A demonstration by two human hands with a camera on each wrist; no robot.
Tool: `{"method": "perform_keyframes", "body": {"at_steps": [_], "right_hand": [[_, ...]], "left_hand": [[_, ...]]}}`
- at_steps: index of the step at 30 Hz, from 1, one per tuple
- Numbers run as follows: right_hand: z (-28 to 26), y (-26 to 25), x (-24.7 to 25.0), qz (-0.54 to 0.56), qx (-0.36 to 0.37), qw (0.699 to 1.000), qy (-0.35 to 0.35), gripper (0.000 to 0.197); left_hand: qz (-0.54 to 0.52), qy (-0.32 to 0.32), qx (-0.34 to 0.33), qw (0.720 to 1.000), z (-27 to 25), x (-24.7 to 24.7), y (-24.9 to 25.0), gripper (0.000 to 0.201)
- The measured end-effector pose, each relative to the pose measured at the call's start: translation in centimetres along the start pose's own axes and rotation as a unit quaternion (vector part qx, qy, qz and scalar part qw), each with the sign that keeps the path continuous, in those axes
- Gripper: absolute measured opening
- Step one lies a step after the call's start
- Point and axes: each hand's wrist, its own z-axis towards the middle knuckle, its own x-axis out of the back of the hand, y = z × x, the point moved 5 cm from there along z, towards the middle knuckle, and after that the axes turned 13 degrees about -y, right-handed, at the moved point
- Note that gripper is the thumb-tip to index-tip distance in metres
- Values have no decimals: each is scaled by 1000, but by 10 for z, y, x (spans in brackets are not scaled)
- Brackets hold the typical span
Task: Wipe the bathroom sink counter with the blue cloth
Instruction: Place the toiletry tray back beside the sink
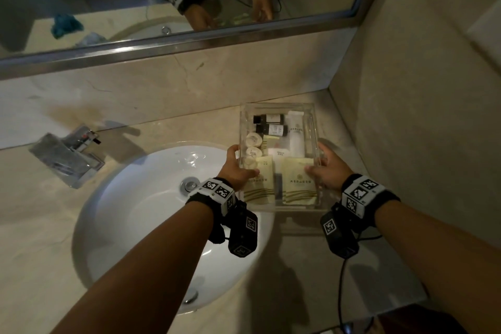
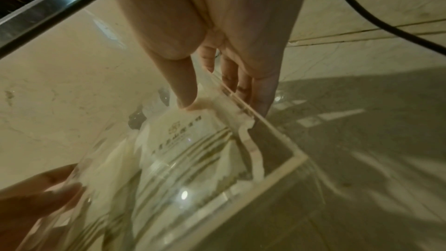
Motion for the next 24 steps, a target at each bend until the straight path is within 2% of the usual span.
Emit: {"method": "perform_keyframes", "body": {"at_steps": [10, 12, 14, 17, 19, 23, 24], "right_hand": [[-4, -6, 0, 23, 6, 1000, -10, 78], [-7, -7, -1, 6, 1, 1000, -10, 77], [-10, -7, 2, -9, -11, 1000, 7, 73], [-14, -9, 4, -26, -32, 999, 29, 60], [-14, -8, 4, -28, -50, 998, 34, 52], [-25, -14, -2, 11, -60, 998, 34, 13], [-28, -14, -3, 15, -61, 998, 33, 12]], "left_hand": [[42, 1, -19, 999, -13, -2, -2, 87], [50, -2, -8, 999, -21, -3, -11, 91], [52, -5, 11, 999, -30, -5, -22, 86], [66, -18, 46, 997, -42, -8, -39, 67], [55, -27, 64, 996, -47, -12, -48, 65], [-14, -5, 52, 999, -48, -16, -52, 63], [-35, 0, 44, 998, -48, -16, -52, 60]]}}
